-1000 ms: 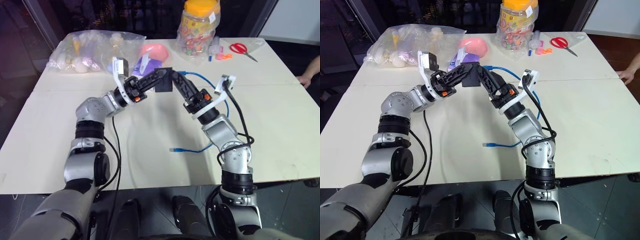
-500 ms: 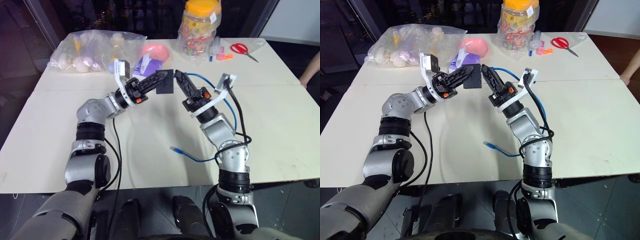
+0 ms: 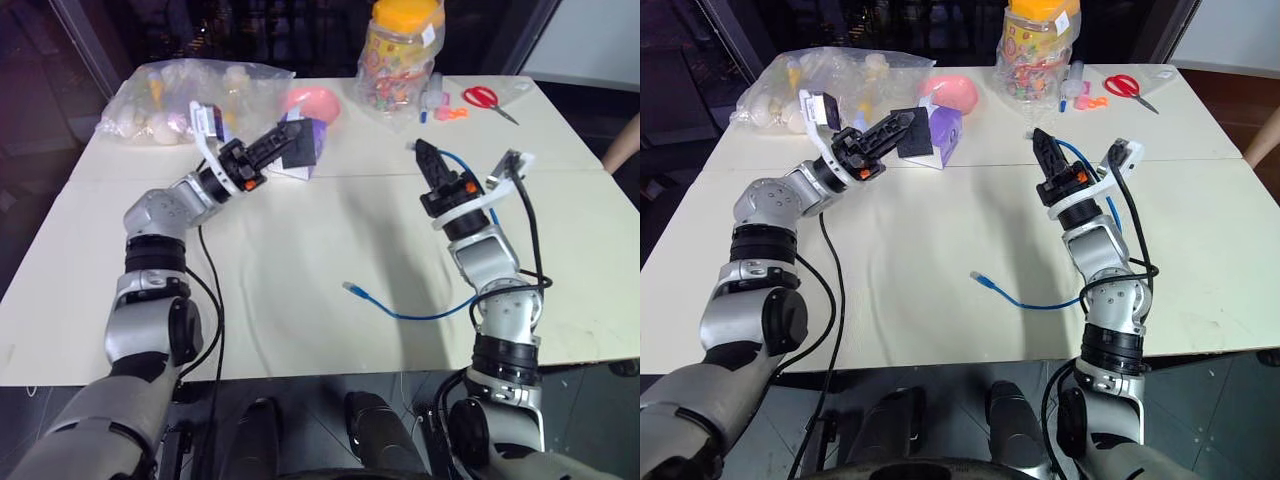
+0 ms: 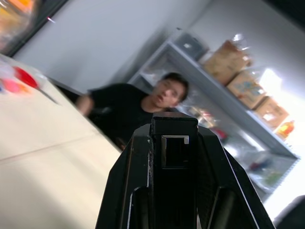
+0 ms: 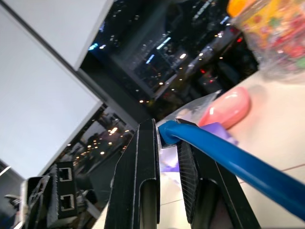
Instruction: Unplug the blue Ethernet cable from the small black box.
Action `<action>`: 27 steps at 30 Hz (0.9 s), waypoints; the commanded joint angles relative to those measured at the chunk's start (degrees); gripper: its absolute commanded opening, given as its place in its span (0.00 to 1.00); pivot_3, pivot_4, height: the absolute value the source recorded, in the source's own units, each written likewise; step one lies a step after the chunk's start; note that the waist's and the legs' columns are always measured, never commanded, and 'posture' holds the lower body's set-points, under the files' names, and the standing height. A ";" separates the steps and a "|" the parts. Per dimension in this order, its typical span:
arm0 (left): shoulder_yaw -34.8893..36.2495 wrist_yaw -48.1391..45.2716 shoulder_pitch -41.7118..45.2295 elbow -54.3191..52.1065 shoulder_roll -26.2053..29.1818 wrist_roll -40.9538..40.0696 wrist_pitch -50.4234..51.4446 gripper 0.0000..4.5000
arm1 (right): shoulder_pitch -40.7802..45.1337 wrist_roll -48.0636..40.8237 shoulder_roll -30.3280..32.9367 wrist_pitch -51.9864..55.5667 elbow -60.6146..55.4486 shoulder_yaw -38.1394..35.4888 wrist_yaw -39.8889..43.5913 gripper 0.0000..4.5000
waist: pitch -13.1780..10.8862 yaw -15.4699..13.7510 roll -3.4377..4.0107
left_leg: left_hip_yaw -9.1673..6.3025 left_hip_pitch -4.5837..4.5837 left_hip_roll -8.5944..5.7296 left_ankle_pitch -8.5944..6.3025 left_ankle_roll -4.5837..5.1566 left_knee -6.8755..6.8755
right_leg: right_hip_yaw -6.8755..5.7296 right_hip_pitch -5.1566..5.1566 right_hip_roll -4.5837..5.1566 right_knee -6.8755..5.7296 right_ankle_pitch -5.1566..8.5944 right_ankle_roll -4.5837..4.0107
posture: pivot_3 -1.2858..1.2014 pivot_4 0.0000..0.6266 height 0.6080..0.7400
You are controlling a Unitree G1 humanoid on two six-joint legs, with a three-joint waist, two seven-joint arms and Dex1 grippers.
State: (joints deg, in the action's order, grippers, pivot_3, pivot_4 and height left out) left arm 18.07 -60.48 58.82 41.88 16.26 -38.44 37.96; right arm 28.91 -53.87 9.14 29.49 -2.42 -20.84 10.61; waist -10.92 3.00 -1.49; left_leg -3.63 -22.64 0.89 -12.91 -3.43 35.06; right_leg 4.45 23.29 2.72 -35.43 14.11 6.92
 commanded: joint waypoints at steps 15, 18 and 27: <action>-11.93 16.36 -0.81 14.47 -18.60 23.57 -49.70 0.11 | 2.30 11.47 6.20 9.32 8.42 2.62 -6.48 0.89 | 0.01 -0.71 0.02 | 0.06 -0.48 -0.01 -0.08 0.15 0.06 | 0.04 0.36 -0.03 0.13 -0.01 0.03 | 0.52 0.24 0.99; -12.04 18.12 0.90 20.61 -20.33 25.42 -53.85 0.11 | -3.32 9.50 4.15 11.01 -1.48 3.11 -6.85 0.89 | 0.02 -0.82 0.02 | 0.05 -0.56 -0.01 -0.09 0.17 0.10 | 0.01 0.38 -0.03 0.16 -0.01 0.04 | 0.52 0.24 0.99; -13.42 22.31 2.60 30.36 -21.70 31.53 -58.43 0.41 | -12.98 3.67 2.42 12.68 -18.17 1.41 -8.01 0.91 | 0.02 -0.73 0.02 | 0.03 -0.59 -0.05 -0.09 0.16 0.21 | 0.02 0.34 -0.02 0.21 -0.07 0.15 | 0.52 0.24 0.99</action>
State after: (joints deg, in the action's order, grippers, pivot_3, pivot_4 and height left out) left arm 5.17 -38.28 59.82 72.57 -5.35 -7.93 -19.36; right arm 16.14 -48.80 11.13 42.34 -17.49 -18.30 2.94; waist -10.91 2.27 -1.46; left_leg -3.60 -23.23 0.83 -13.00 -3.26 35.26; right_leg 4.47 23.63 2.69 -35.22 14.03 7.06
